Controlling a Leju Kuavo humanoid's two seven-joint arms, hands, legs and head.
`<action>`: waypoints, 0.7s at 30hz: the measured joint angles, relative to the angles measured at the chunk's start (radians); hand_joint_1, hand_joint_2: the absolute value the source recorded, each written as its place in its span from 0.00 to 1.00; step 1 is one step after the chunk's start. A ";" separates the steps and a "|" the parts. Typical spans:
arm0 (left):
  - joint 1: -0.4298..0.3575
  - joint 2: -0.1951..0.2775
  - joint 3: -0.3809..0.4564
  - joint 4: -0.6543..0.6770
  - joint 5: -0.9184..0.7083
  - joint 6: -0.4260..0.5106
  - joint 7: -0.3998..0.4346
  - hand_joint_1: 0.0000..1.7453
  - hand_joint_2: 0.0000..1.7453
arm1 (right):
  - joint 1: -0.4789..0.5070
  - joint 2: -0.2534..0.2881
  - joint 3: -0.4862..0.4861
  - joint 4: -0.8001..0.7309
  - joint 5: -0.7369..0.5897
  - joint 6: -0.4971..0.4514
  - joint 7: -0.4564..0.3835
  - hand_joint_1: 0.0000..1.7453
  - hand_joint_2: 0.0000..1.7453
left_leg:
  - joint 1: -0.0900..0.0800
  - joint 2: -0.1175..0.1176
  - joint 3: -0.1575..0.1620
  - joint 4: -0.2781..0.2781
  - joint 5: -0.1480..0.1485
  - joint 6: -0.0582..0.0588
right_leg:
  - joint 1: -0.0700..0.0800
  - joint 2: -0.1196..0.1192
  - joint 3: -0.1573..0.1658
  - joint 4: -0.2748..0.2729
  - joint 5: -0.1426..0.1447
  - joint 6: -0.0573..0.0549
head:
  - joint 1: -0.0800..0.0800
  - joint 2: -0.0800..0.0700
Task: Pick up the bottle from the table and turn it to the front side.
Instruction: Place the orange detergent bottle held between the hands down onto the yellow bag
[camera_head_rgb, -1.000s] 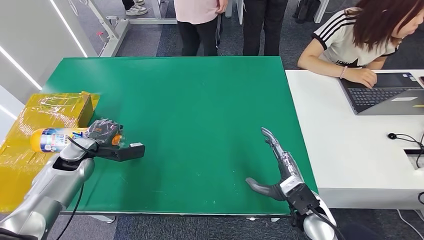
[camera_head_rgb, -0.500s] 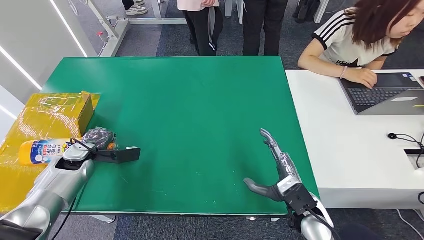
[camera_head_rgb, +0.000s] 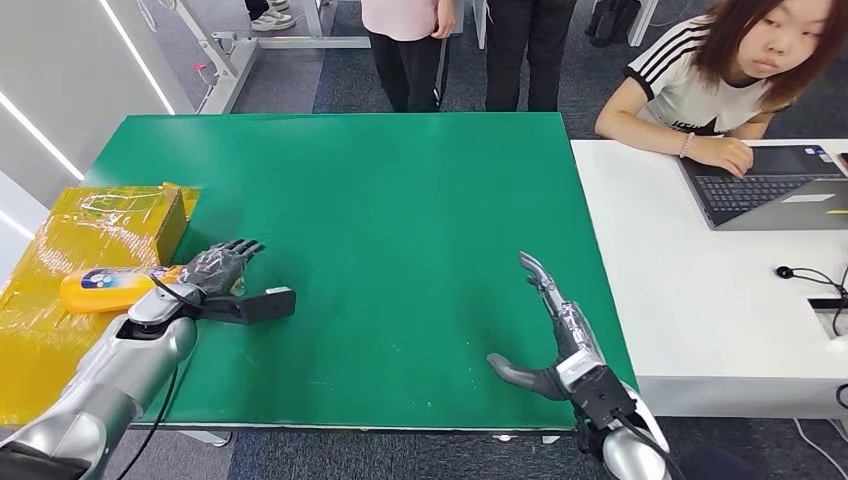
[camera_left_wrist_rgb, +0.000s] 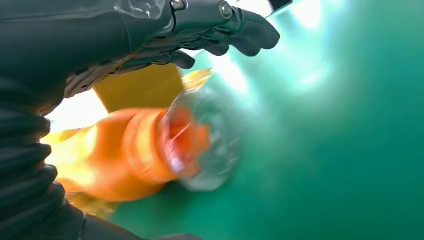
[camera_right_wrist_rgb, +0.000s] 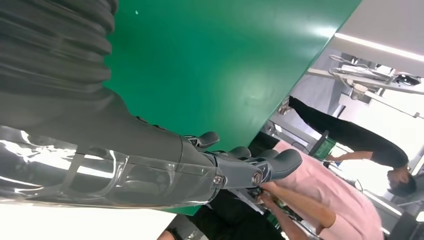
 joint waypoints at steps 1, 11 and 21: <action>0.005 -0.001 0.000 -0.009 0.011 0.006 -0.007 0.00 1.00 | 0.001 0.000 0.000 -0.002 -0.001 0.000 0.000 0.00 1.00 | 0.000 0.000 0.000 0.000 0.000 0.000 | 0.000 0.000 0.000 0.000 0.000 0.000 | 0.000 0.000; 0.144 -0.133 0.163 -0.273 0.578 0.342 -0.218 0.00 1.00 | 0.031 0.000 0.000 -0.033 -0.003 -0.028 0.023 0.00 1.00 | -0.001 -0.001 -0.001 0.000 -0.001 0.001 | 0.000 -0.001 0.000 -0.001 -0.001 0.001 | 0.000 0.000; 0.304 -0.278 0.215 -0.716 1.060 0.364 -0.332 0.00 1.00 | 0.028 0.001 0.014 0.000 -0.089 -0.089 -0.021 0.00 1.00 | 0.000 -0.001 -0.001 0.000 -0.002 0.002 | 0.000 -0.002 0.001 -0.001 -0.001 0.001 | 0.000 0.000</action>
